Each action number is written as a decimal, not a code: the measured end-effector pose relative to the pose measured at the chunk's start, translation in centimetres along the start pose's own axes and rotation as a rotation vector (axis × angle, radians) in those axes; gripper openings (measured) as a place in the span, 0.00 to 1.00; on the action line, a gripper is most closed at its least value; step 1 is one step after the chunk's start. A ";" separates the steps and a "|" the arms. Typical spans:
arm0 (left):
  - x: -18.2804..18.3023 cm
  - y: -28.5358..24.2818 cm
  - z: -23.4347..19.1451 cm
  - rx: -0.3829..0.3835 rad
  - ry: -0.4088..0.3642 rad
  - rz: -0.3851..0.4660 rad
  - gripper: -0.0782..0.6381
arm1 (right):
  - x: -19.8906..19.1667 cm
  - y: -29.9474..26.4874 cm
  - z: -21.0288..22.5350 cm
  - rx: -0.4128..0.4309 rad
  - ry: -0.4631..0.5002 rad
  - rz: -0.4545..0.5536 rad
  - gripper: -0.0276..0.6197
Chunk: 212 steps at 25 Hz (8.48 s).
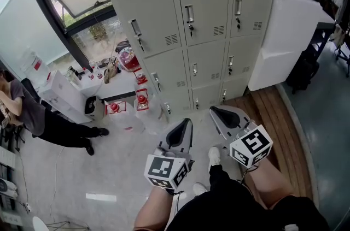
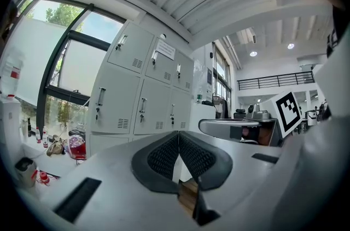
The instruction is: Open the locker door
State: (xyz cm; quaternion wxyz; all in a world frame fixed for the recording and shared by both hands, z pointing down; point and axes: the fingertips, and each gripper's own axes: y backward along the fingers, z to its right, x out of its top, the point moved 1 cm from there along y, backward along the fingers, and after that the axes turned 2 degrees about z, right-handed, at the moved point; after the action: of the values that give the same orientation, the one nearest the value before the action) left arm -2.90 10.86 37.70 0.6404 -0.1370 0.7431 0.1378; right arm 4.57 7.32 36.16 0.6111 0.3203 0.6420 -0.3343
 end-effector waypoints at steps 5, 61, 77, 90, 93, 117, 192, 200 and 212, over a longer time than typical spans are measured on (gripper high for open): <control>0.2 -1.1 -0.7 0.007 -0.008 -0.008 0.13 | 0.2 -1.3 1.5 0.004 -0.005 0.003 0.13; 0.1 -25.3 -17.1 0.099 0.012 -0.034 0.13 | -0.8 -25.2 23.7 0.057 -0.076 -0.017 0.13; 2.8 -28.9 -16.3 0.144 -0.040 -0.006 0.13 | 2.0 -27.3 28.3 0.086 -0.088 0.037 0.13; 2.6 -29.9 -18.1 0.107 -0.006 -0.010 0.13 | 1.0 -29.9 28.6 0.051 -0.102 0.005 0.20; 2.5 -30.5 -18.7 0.063 -0.008 -0.019 0.13 | 1.0 -31.0 28.9 0.012 -0.093 0.000 0.22; 4.2 -31.5 -26.7 -0.161 -0.039 -0.039 0.13 | 1.4 -39.6 33.1 -0.355 0.019 -0.080 0.39; 2.9 -35.4 -15.7 -0.477 -0.026 -0.074 0.13 | 0.9 -23.8 29.3 -0.079 0.030 -0.052 0.30; 2.1 -36.5 -12.5 -0.545 -0.008 -0.085 0.13 | 0.8 -20.2 29.9 -0.158 0.064 -0.064 0.33; 1.9 -37.3 -10.9 -0.589 0.004 -0.088 0.13 | 1.9 -18.5 30.1 -0.375 0.054 -0.020 0.41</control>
State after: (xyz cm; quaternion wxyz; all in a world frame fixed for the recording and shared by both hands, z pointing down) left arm 1.02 -27.84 36.26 0.5769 -0.3494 0.6658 0.3191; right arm 6.48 -27.89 34.10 0.6392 0.2034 0.7124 -0.2062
